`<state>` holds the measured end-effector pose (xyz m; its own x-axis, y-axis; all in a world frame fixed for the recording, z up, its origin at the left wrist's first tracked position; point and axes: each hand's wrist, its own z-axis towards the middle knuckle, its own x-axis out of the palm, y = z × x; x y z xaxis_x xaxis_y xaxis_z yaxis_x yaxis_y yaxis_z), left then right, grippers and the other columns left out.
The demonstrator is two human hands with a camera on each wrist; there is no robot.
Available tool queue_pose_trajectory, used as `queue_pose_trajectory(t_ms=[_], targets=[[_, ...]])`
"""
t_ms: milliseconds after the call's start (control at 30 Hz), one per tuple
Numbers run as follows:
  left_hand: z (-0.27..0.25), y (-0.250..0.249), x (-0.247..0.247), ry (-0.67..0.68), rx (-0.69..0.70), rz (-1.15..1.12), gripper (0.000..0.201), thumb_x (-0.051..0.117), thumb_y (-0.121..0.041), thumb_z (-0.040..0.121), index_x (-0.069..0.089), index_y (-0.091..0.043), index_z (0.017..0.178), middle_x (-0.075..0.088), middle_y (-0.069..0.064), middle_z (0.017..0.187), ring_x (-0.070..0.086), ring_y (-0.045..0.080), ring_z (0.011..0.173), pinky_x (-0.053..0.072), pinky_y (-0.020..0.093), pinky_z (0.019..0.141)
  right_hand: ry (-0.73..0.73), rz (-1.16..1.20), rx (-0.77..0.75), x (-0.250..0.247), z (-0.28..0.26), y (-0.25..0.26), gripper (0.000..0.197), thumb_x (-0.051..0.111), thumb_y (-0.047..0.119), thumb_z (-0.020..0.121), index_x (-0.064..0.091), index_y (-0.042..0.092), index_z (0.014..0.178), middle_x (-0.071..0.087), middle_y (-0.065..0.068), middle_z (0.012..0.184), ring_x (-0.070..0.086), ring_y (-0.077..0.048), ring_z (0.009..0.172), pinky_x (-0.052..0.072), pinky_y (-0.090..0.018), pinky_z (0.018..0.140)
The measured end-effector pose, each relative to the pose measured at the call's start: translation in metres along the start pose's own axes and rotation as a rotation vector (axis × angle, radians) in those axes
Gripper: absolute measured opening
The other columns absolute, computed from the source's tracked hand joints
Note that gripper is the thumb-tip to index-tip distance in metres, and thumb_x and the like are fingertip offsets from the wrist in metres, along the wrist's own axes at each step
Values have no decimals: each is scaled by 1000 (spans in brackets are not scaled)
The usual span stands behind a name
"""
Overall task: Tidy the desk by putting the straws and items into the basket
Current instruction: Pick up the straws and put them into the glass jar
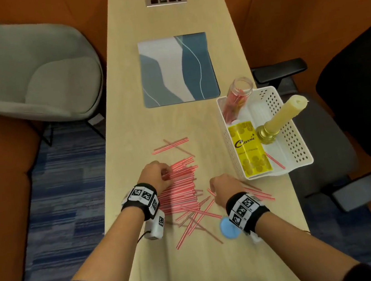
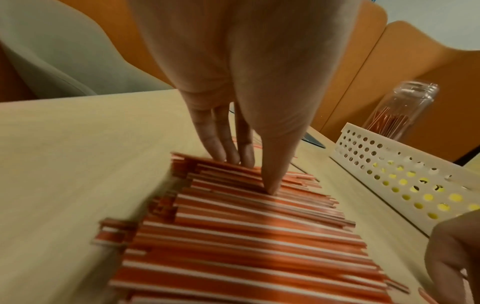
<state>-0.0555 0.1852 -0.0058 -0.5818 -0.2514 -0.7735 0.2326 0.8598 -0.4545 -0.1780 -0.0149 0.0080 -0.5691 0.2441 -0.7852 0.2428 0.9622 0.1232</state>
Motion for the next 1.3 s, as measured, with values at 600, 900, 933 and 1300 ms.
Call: queue_pose_trajectory(t_ms=[600,900,933,1300], targets=[[-1,3,3,-143,100,-153,11,77,-17,83,76,-24,91,70,-9,81,63,9,77,53,24,80,-536,699,-52,-105,-15,-14,23,65,1,80,73,19,93,66,3,73,56,-5,60,50,-15,66],[11,-22,-2,-65,128,-201,13,83,-21,76,73,-31,76,68,-15,73,61,0,71,51,17,71,-1179,797,-112,-258,-22,-67,11,64,16,90,72,15,98,70,2,85,65,-8,74,54,-16,69],[12,-28,-5,-83,148,-223,14,83,-21,77,73,-31,76,68,-15,72,61,-1,70,49,14,68,-1218,794,-108,-265,-15,-73,11,63,17,90,71,16,97,70,1,86,66,-11,75,55,-19,70],[28,-106,-64,-283,323,-523,12,84,-16,76,75,-23,77,70,-10,68,66,6,62,53,19,63,-948,636,-17,-196,32,-86,27,64,19,91,63,21,118,60,10,96,55,-2,85,45,-15,81]])
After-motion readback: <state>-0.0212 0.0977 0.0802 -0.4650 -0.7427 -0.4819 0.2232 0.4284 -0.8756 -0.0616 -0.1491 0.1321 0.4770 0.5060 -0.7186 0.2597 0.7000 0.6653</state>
